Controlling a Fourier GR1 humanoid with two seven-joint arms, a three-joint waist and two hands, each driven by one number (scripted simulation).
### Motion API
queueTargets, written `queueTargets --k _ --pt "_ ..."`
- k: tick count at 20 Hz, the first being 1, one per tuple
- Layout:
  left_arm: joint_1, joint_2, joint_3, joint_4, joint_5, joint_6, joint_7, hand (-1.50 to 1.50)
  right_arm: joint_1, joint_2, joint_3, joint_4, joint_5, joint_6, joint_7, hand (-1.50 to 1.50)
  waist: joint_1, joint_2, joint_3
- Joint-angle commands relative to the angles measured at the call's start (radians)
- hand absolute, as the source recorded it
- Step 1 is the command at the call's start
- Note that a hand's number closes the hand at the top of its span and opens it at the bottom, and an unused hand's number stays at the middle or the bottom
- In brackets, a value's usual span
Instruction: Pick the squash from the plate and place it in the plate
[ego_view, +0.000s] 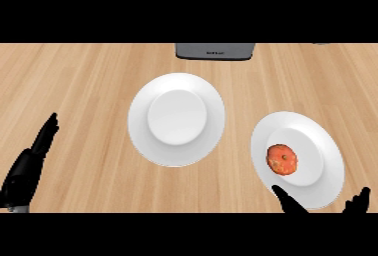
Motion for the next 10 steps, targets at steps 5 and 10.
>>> queueTargets --k 5,10 --pt "-0.005 -0.008 0.007 0.022 -0.009 -0.009 -0.013 0.00 -0.098 -0.165 -0.049 -0.079 0.153 0.277 0.495 -1.50 0.002 -0.005 0.002" --pt "-0.015 -0.030 0.012 0.051 -0.022 -0.002 -0.009 0.00 -0.205 -0.182 -0.025 -0.092 0.241 0.452 0.754 -1.50 -0.014 -0.010 0.005"
